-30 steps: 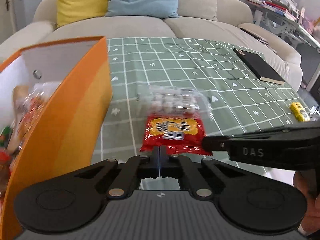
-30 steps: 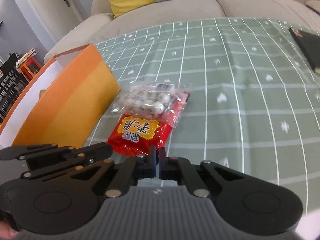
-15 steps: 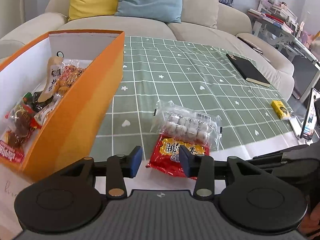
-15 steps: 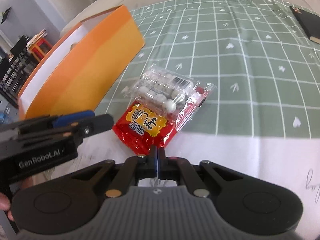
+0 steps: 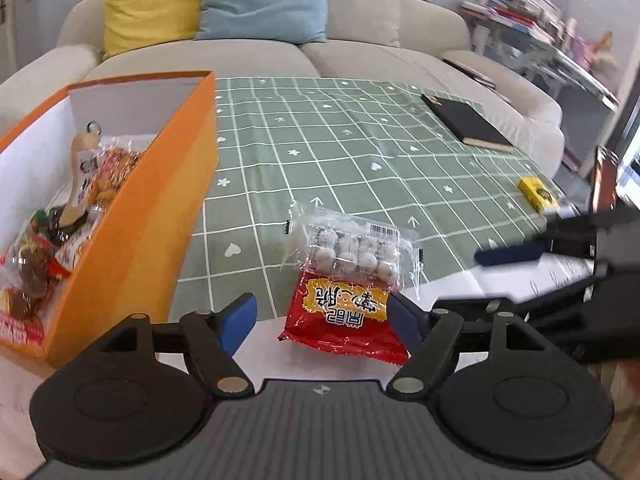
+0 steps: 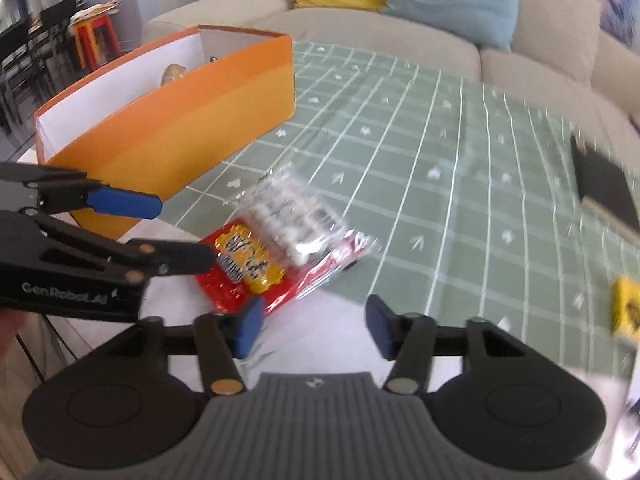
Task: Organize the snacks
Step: 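Grasp the red packet with the left tool while the right tool grasps the clear white-ball bag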
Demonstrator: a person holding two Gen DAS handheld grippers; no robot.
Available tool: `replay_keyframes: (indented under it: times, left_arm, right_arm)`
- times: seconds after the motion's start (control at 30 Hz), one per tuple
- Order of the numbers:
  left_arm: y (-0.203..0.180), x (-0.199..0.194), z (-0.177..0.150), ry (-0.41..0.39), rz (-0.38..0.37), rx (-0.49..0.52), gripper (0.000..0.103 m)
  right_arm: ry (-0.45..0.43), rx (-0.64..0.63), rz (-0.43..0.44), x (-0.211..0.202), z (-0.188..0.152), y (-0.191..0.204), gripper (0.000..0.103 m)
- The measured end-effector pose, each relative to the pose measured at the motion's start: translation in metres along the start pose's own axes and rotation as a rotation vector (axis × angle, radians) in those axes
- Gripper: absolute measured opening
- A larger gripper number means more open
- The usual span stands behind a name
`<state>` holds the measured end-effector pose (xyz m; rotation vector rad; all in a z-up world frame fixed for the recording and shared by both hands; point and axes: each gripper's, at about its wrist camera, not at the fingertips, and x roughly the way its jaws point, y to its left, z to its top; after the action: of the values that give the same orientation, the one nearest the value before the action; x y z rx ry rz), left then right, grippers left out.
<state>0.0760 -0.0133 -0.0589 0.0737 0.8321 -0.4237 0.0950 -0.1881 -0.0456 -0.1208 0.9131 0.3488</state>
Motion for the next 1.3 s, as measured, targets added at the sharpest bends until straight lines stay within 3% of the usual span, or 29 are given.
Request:
replay_keyframes:
  times: [0.13, 0.27, 0.4, 0.5, 0.9, 1.13, 1.3]
  left_arm:
    - [-0.001, 0.003, 0.001, 0.022, -0.028, 0.02, 0.088]
    - [-0.015, 0.017, 0.003, 0.062, -0.007, 0.145, 0.088]
    - [-0.026, 0.028, 0.003, 0.075, -0.035, 0.195, 0.088]
    - [-0.033, 0.042, 0.003, 0.092, 0.005, 0.203, 0.088]
    - [-0.043, 0.07, 0.0, 0.078, 0.06, 0.208, 0.097]
    - [-0.044, 0.077, -0.003, 0.086, 0.087, 0.225, 0.097]
    - [-0.044, 0.081, 0.0, 0.096, 0.086, 0.217, 0.099]
  right_arm:
    - [-0.028, -0.025, 0.051, -0.006, 0.01, -0.014, 0.072]
    - [-0.069, -0.084, 0.057, -0.004, 0.02, -0.018, 0.079]
    - [-0.085, -0.168, 0.087, 0.009, 0.03, -0.016, 0.079]
    - [-0.077, -0.206, 0.116, 0.022, 0.033, -0.013, 0.079]
    - [-0.036, -0.153, 0.2, 0.063, 0.038, -0.022, 0.078]
    - [-0.017, -0.162, 0.194, 0.07, 0.036, -0.016, 0.065]
    - [-0.002, -0.116, 0.196, 0.071, 0.037, -0.019, 0.062]
